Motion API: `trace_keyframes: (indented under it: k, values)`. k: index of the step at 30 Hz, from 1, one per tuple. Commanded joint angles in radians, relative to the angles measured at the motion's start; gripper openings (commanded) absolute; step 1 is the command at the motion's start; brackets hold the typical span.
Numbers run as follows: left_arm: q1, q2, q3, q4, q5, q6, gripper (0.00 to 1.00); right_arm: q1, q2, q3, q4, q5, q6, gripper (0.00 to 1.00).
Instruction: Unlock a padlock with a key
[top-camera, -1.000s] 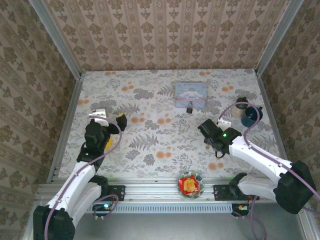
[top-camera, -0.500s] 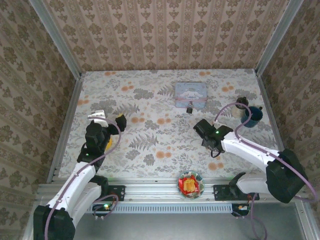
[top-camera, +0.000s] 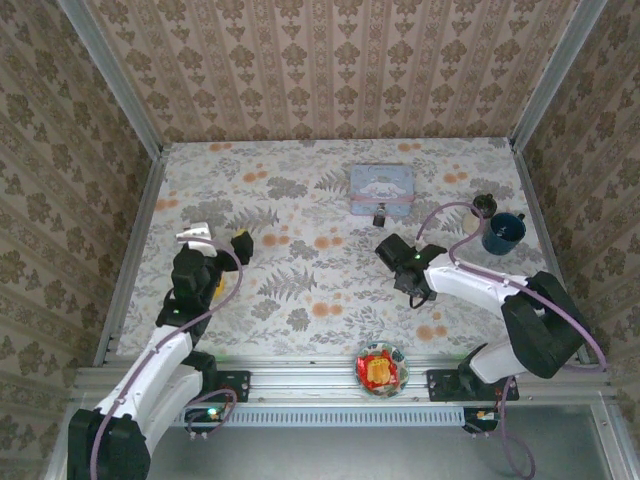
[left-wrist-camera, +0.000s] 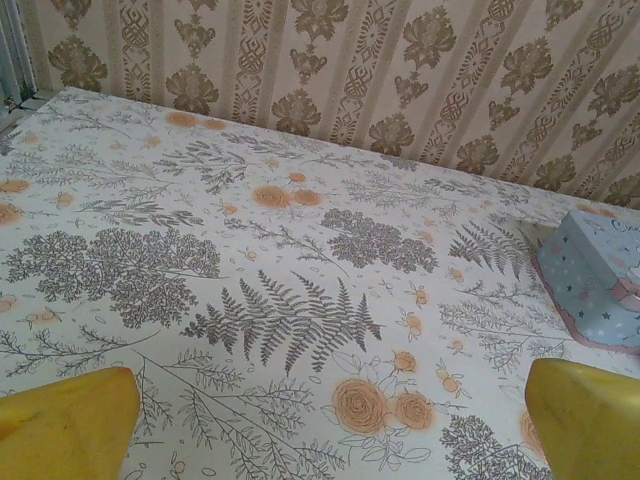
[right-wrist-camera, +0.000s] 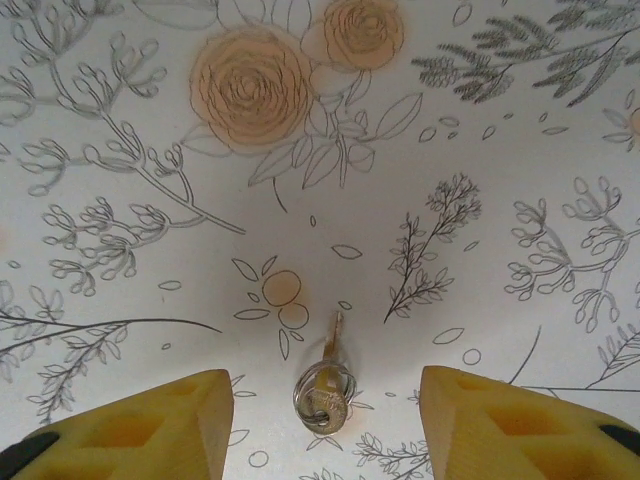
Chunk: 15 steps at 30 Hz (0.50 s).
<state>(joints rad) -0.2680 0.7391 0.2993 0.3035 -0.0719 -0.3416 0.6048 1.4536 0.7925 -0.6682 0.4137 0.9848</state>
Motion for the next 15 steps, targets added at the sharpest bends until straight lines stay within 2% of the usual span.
trace_keyframes:
  k: [1, 15]
  values:
    - [-0.004, -0.018, -0.021, 0.058, 0.005, -0.007, 1.0, 0.004, 0.017, 0.002, 0.005, -0.019, 0.036, 0.52]
    - [-0.004, -0.024, -0.04, 0.072, -0.022, -0.018, 1.0, 0.0, 0.012, -0.099, 0.097, -0.101, 0.054, 0.52]
